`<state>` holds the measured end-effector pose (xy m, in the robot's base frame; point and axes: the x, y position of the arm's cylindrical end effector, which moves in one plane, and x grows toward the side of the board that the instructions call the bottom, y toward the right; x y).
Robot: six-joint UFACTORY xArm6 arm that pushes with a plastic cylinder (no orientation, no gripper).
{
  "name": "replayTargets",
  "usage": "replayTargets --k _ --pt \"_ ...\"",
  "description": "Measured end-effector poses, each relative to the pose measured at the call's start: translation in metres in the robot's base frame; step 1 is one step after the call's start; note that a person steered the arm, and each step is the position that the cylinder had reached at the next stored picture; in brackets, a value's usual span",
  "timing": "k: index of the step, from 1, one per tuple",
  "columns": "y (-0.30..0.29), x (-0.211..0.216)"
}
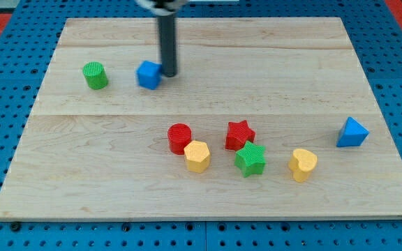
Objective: Slide the blue triangle towards the top center
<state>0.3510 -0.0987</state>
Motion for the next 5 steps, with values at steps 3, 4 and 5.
replayTargets --k 3,4,5 --pt "0.132 0.019" --pt "0.177 0.026" --pt "0.276 0.022"
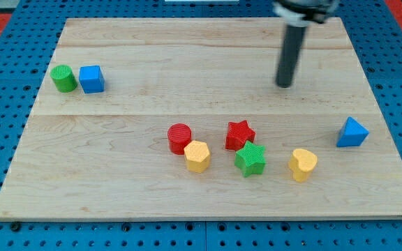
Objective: Slide the blue triangle towards the top center
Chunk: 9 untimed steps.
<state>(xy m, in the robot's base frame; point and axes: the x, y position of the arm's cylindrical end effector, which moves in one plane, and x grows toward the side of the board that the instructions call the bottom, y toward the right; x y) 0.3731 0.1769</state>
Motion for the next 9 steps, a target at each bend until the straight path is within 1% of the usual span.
replayTargets --k 1,2,3,4,5,6,7,8,9 --pt "0.054 0.059" --pt "0.055 0.094" --pt "0.088 0.102" --pt "0.122 0.133" --pt "0.073 0.139" --pt "0.009 0.113" --pt "-0.038 0.056" --pt "-0.110 0.001" --pt "-0.174 -0.043"
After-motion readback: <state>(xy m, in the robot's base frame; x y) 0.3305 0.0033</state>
